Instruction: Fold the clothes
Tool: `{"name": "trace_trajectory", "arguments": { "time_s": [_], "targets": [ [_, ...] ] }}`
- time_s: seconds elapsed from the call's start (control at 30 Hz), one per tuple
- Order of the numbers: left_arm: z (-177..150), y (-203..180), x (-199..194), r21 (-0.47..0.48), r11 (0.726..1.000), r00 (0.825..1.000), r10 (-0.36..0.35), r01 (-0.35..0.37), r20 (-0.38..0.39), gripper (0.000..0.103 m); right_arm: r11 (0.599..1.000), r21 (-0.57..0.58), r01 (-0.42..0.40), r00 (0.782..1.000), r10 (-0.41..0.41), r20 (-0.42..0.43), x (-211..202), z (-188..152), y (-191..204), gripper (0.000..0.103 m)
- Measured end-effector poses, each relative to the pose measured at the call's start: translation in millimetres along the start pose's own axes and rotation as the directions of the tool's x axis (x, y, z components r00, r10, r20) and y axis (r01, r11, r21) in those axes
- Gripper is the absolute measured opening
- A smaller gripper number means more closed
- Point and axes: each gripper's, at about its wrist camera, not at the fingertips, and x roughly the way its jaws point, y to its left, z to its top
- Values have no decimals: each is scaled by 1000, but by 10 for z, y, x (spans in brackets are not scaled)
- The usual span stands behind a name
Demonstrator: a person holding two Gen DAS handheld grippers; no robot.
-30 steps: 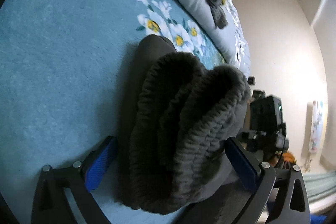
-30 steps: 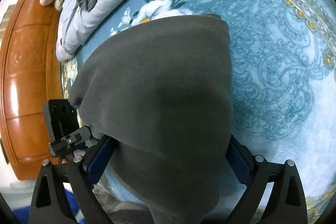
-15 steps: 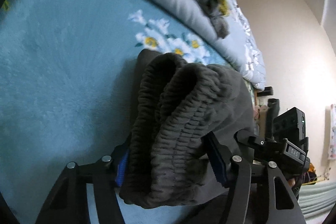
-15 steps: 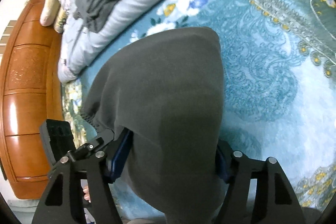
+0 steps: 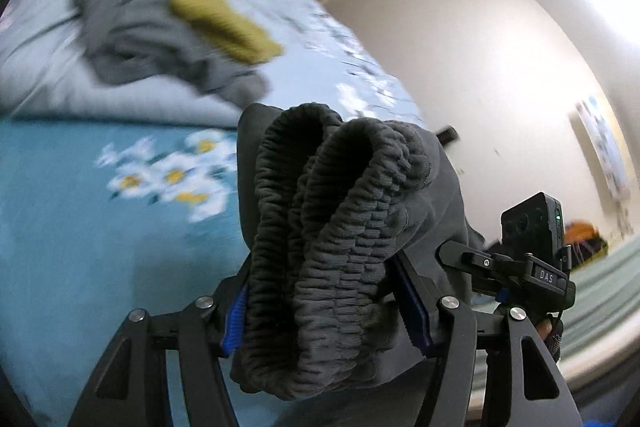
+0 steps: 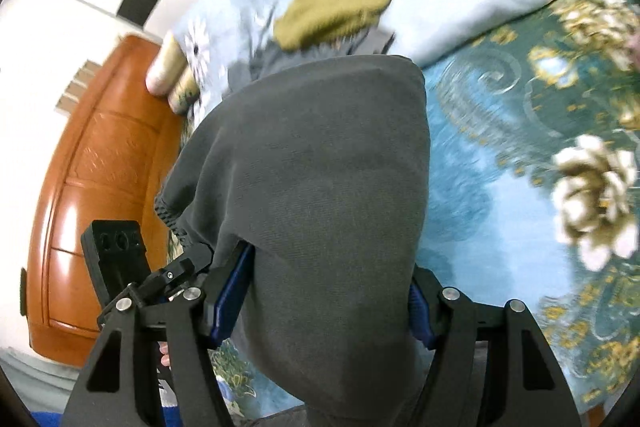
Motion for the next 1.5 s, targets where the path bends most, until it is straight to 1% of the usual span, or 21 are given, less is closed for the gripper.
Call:
{"name": "trace_trajectory", "arguments": {
  "time_s": [0.1,0.17,0.3,0.47,0.57,0.63,0.67,0.73,0.87,0.93,1.03,1.07,1.1,1.17,1.2,1.27,1.33,1.4,1.43,1.47,1.5],
  "targets": [
    [145,-443,225,102,994,998,-31,36,-51,66,999,32,3,996,-6,89,-401,-66,-142,70],
    [243,-774,449,162,985,994,-53,68,-96,66,997,72,-2,988,-10,156,-722,-130,-337,70],
    [441,-1477,979,263,954,976,-93,144,-196,66,986,168,-18,965,-27,262,-1323,-197,-818,70],
    [715,-2520,1879,375,893,934,-118,248,-338,66,961,276,-21,918,-91,387,-2109,-145,-1443,70],
    [901,-3081,2463,380,870,898,-142,314,-417,66,946,324,-14,887,-138,440,-2555,-22,-1801,70],
    [990,-3474,2809,391,854,879,-145,343,-455,66,936,351,-3,866,-173,470,-2817,110,-2036,70],
    [1051,-3660,3008,395,848,870,-143,354,-473,66,929,370,-1,856,-191,481,-2948,203,-2186,70],
    [1156,-3913,3403,388,849,856,-135,360,-499,66,913,408,-4,838,-220,499,-3163,399,-2496,70],
    [1354,-4408,4181,375,850,828,-119,370,-548,66,879,475,-30,811,-256,525,-3400,716,-3072,70],
    [1343,-4553,4492,390,844,821,-98,368,-563,66,860,507,-47,800,-272,535,-3457,814,-3341,70],
    [1255,-4626,5012,426,830,812,-53,360,-582,67,834,548,-67,793,-289,536,-3377,873,-3740,70],
    [1221,-4592,5240,437,833,809,-20,338,-587,67,824,562,-73,794,-293,532,-3338,885,-3882,70],
    [1202,-4529,5403,437,842,806,6,315,-593,67,811,579,-78,801,-295,521,-3288,877,-4020,70],
    [1147,-4366,5688,423,866,793,51,267,-607,67,787,610,-88,813,-297,501,-3155,863,-4292,70],
    [1126,-4306,5740,406,874,788,45,267,-614,68,783,613,-105,813,-288,507,-3107,836,-4383,70],
    [1137,-4203,5754,353,883,778,-20,308,-628,68,791,599,-124,805,-272,527,-3090,795,-4427,71],
    [1175,-4187,5713,332,888,772,-40,319,-634,71,804,582,-125,804,-261,534,-3102,793,-4408,72],
    [1264,-4204,5603,309,900,780,-54,308,-623,76,815,572,-90,812,-273,516,-3147,801,-4320,72],
    [1330,-4227,5513,316,899,799,-58,303,-599,80,825,563,-41,812,-301,501,-3189,802,-4258,72],
    [1410,-4267,5402,332,892,819,-70,306,-569,81,831,557,7,807,-333,487,-3221,795,-4218,72],
    [1456,-4311,5303,351,883,833,-78,313,-548,81,833,550,56,799,-368,476,-3262,785,-4169,72]
  ]
}}
